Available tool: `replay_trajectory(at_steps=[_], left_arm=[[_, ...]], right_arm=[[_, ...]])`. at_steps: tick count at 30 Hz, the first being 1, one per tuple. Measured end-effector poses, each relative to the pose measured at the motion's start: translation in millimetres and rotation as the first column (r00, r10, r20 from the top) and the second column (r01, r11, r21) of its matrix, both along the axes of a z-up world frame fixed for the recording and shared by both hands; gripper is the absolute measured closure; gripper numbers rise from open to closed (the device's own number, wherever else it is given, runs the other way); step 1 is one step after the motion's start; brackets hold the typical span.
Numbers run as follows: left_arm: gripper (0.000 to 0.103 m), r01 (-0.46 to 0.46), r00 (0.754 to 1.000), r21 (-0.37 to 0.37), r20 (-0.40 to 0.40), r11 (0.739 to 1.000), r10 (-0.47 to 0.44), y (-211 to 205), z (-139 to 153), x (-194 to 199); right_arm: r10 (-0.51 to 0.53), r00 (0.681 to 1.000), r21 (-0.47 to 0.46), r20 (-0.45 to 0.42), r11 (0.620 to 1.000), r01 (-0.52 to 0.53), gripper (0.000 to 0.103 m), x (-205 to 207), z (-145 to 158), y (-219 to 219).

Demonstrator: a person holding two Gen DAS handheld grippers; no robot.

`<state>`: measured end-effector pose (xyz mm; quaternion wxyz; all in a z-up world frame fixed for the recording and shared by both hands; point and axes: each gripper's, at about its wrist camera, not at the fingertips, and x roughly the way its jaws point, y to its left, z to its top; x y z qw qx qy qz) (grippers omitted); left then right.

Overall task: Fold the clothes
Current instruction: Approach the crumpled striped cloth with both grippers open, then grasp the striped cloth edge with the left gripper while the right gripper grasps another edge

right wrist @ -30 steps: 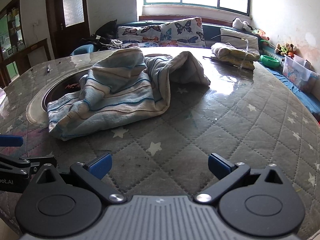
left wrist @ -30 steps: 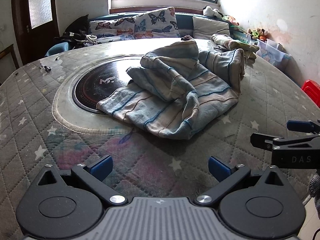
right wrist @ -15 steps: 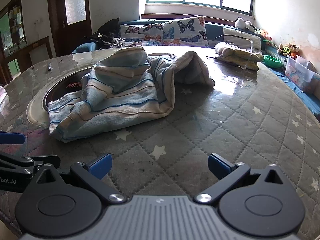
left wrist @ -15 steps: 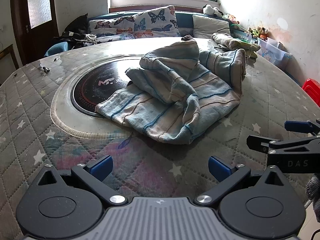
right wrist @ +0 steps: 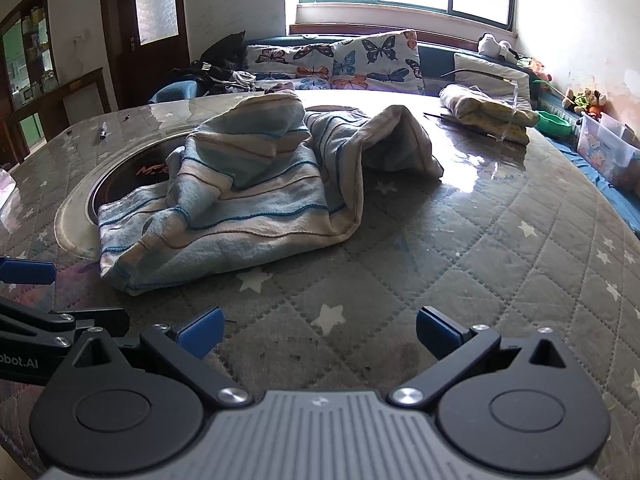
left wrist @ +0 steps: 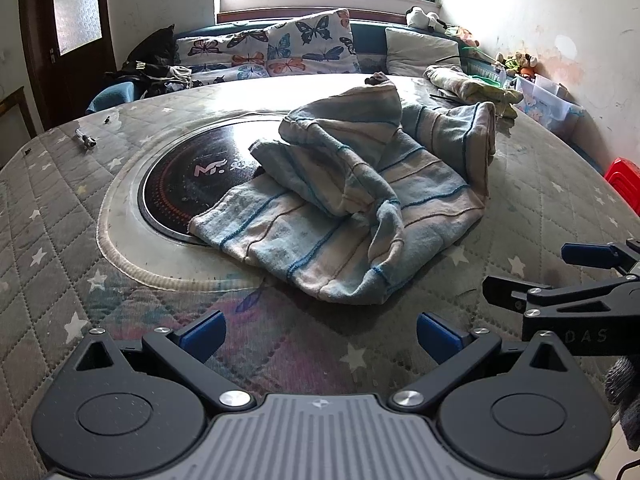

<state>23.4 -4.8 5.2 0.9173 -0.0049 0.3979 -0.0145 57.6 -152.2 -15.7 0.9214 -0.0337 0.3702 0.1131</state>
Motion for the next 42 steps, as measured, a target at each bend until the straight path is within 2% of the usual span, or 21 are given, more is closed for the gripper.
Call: replay_trajectory(at_steps=[30,42], left_arm=[[0.0,0.016,1.0,-0.006,-0.008,1.0,-0.016,-1,6,22],[0.0,0.014,0.999,-0.002,0.04,1.0,-0.014,5,21,36]], right_arm=[[0.018,0.999,0.011,-0.03,1.0,-0.018,0.0,23,1,3],[0.038,0.999,0.024,-0.012,0.999,-0.038,0.0,40,14,6]])
